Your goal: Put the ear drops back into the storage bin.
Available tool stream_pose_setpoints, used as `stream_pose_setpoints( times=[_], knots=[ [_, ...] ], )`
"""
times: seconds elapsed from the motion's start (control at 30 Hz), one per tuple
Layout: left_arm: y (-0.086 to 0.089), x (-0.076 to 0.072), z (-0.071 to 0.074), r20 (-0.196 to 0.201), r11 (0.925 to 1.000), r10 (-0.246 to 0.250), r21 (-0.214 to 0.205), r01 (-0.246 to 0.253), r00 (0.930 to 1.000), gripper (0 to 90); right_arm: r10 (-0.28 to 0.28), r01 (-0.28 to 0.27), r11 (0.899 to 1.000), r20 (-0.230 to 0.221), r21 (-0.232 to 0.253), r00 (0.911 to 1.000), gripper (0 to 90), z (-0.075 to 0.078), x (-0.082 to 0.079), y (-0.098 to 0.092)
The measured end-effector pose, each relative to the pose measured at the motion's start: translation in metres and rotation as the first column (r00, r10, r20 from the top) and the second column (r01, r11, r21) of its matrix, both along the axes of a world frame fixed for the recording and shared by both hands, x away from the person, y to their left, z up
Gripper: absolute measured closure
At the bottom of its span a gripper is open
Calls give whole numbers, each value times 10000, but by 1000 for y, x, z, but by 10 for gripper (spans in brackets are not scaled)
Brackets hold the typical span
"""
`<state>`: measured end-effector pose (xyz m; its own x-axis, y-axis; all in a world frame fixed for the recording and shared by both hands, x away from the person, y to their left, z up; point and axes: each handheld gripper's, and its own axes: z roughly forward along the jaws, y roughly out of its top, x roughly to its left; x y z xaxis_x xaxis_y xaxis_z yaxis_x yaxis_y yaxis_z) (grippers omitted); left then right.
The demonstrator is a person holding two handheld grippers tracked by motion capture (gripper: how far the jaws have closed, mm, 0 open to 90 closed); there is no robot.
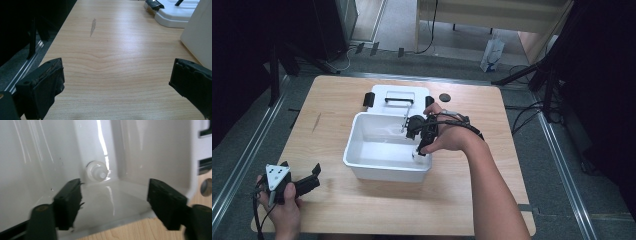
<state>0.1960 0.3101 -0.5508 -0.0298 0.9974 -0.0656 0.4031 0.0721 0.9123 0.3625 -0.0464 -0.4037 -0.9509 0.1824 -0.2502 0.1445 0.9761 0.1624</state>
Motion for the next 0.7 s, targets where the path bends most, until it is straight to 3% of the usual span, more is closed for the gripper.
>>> stream_pose_setpoints(
  times=[0.03,0.13,0.17,0.2,0.37,0.4,0.43,0.47,0.7],
  knots=[
    [0,0,0,5,10000,2,-18,-2,10000,2,0,0,10000,0,0,10000,188,0,0,0],
    [0,0,0,-5,10000,-10,60,10,10000,2,-481,476,9978,103,451,9988,23,9,-2,-7],
    [0,0,0,-5,10000,-10,60,10,10000,2,-481,476,9978,103,451,9988,23,9,-2,-7],
    [0,0,0,-7,10000,1,76,-1,10000,2,-839,826,9943,172,668,9963,0,13,-3,-13],
    [0,0,0,-17,10000,7,80,-7,10000,2,-1020,961,9893,495,1102,9936,0,23,-6,-27],
    [-1,0,0,-13,10000,-1,93,1,10000,2,-1267,1170,9830,613,1414,9901,0,27,-6,-35],
    [-1,0,0,-13,10000,-1,93,1,10000,2,-1267,1170,9830,613,1414,9901,0,27,-6,-35],
    [-1,0,0,-3,9999,-2,100,2,10000,2,-1506,1382,9753,613,1723,9867,0,29,-7,-43],
    [-1,0,0,-9,9999,-10,133,10,10000,2,-1952,1769,9635,746,2011,9779,0,26,-11,-65]
  ],
)
